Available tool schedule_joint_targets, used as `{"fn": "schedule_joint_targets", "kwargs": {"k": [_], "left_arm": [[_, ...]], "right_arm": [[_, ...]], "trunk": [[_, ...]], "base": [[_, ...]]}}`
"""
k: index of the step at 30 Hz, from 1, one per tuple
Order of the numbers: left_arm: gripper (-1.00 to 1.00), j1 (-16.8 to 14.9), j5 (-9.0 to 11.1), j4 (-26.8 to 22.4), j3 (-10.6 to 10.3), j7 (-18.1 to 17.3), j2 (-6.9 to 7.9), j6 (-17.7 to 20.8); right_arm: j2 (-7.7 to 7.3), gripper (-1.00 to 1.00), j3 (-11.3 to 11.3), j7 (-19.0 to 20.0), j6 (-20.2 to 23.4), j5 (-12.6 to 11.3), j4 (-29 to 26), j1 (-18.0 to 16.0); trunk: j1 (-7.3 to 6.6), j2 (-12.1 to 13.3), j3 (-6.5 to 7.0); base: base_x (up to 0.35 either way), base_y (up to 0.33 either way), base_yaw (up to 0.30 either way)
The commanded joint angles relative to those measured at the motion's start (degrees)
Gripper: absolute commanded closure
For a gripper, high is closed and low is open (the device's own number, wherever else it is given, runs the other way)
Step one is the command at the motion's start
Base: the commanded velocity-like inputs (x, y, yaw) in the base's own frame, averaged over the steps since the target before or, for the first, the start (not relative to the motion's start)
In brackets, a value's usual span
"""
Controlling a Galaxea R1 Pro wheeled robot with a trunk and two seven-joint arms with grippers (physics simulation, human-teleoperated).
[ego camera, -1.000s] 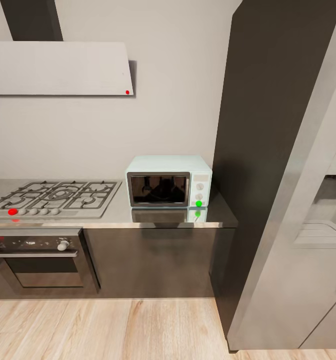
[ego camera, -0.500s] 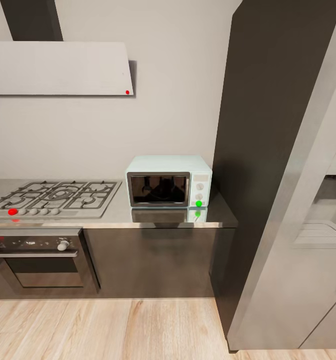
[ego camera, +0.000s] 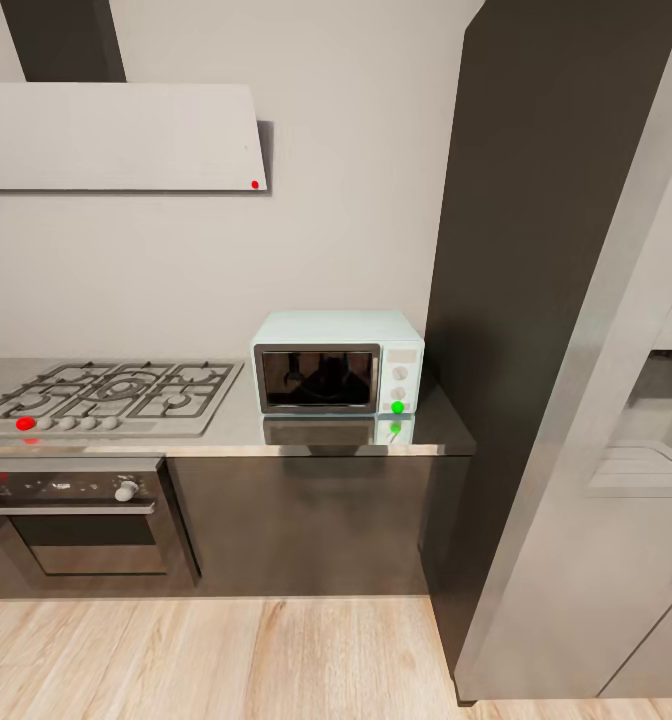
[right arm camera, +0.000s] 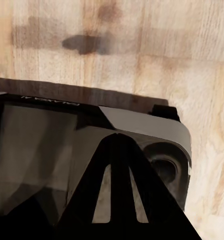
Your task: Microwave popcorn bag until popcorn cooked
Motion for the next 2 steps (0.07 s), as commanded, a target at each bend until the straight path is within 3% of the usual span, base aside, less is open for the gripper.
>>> {"fn": "schedule_joint_targets", "kwargs": {"k": [1,2], "left_arm": [[-1.0,0.0,0.5,-0.1,-0.5,0.2,0.0,0.1],[-1.0,0.0,0.5,-0.1,-0.5,0.2,-0.02,0.1]], "right_arm": [[0.4,1.0,0.1,0.0,-0.4,0.4,0.2,-0.1],[0.63,1.0,0.1,0.0,-0.4,0.4,0.2,-0.1]], "trunk": [[0.0,0.0,-0.06],[0.0,0.0,-0.06]], "base": [[0.0,0.0,0.0],[0.0,0.0,0.0]]}}
